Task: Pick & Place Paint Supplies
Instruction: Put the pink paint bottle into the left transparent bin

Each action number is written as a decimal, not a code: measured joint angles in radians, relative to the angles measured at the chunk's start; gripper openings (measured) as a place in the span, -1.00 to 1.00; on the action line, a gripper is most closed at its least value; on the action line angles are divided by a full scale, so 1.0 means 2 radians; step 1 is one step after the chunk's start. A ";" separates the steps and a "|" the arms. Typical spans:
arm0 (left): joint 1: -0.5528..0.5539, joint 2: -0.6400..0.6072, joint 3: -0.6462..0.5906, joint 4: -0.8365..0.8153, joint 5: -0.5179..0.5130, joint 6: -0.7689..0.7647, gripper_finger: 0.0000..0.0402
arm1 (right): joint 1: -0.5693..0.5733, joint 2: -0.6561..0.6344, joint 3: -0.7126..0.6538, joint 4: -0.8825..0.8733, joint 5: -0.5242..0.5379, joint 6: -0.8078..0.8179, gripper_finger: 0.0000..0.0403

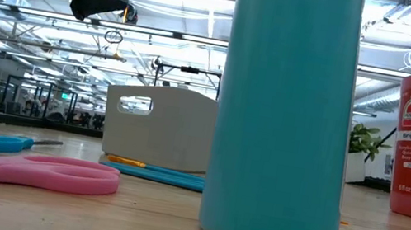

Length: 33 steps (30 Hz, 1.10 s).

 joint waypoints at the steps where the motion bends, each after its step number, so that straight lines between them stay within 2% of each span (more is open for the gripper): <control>1: 0.000 0.000 0.000 0.000 0.000 0.000 0.59 | 0.000 0.004 0.000 0.002 0.000 -0.004 0.43; 14: 0.000 0.000 0.000 0.000 0.000 0.003 0.59 | 0.000 0.012 -0.001 0.034 -0.002 -0.033 0.15; 25: 0.000 0.000 0.000 0.000 0.000 0.004 0.59 | 0.000 0.011 -0.001 0.041 0.001 -0.033 0.19; 33: 0.000 0.000 0.000 0.000 0.000 0.004 0.59 | 0.000 0.011 -0.001 0.035 0.000 -0.051 -0.12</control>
